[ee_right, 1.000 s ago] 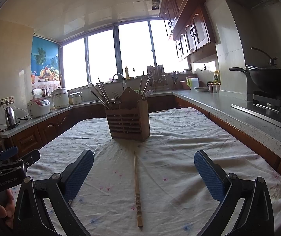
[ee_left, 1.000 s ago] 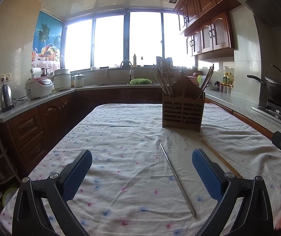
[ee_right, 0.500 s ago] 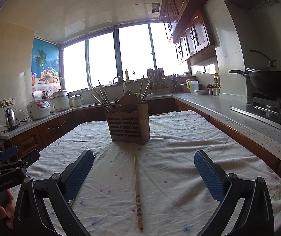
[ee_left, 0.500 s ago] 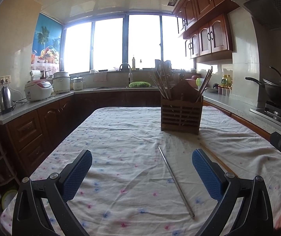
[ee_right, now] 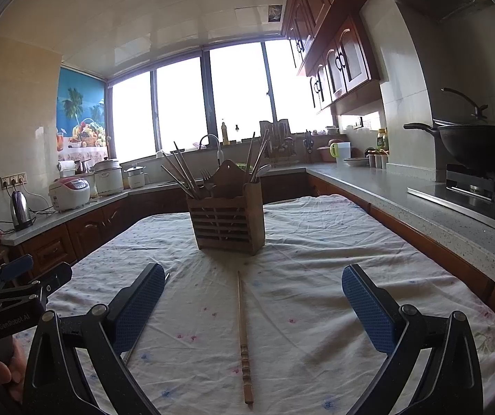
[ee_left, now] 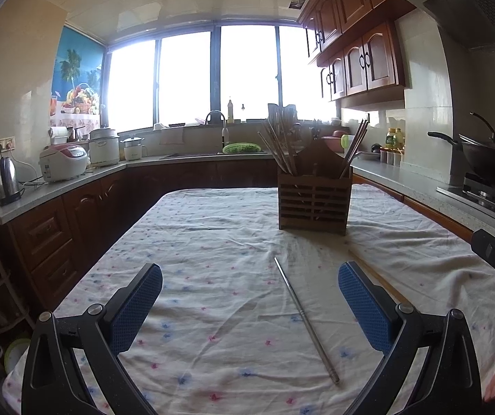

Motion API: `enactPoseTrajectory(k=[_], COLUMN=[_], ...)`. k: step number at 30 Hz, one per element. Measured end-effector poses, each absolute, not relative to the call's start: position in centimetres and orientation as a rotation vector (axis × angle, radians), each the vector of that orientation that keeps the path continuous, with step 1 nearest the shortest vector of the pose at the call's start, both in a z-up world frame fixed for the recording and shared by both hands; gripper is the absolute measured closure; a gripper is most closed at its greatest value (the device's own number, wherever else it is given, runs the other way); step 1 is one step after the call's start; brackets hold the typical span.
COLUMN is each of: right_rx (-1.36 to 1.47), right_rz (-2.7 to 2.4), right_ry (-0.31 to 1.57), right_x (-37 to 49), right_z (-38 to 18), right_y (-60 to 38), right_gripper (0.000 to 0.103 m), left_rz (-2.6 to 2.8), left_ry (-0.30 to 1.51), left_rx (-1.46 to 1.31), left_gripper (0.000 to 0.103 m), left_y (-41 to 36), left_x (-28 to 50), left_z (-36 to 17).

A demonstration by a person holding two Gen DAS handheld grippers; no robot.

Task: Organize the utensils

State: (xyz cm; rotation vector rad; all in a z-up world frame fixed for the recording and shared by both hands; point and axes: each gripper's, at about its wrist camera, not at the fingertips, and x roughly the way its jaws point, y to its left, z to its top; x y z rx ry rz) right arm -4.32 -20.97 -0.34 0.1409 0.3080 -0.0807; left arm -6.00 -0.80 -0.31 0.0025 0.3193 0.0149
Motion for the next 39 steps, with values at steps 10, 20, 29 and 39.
enactPoseTrajectory(k=[10,20,29,39], right_rx=[0.142,0.14,0.138,0.135], right_rz=[-0.08,-0.08,-0.079,-0.08], right_ry=[0.31,0.317,0.313,0.306], right_x=[-4.32,-4.18,-4.08,-4.19], right_z=[-0.43,-0.57,-0.68,-0.44], right_y=[-21.01,-21.07,-21.05,-20.96], right_gripper=[0.0,0.0,0.0,0.0], left_rz=[0.017,0.023,0.031,0.033], left_ry=[0.328,0.329,0.328,0.326], left_rx=[-0.007,-0.016,-0.034,-0.025], left_gripper=[0.001,0.001,0.001,0.001], left_y=[-1.13,-1.23,-1.03,-1.15], left_x=[-5.92,-6.0,-5.98,-6.02], left_z=[-0.28,-0.26,-0.21,-0.23])
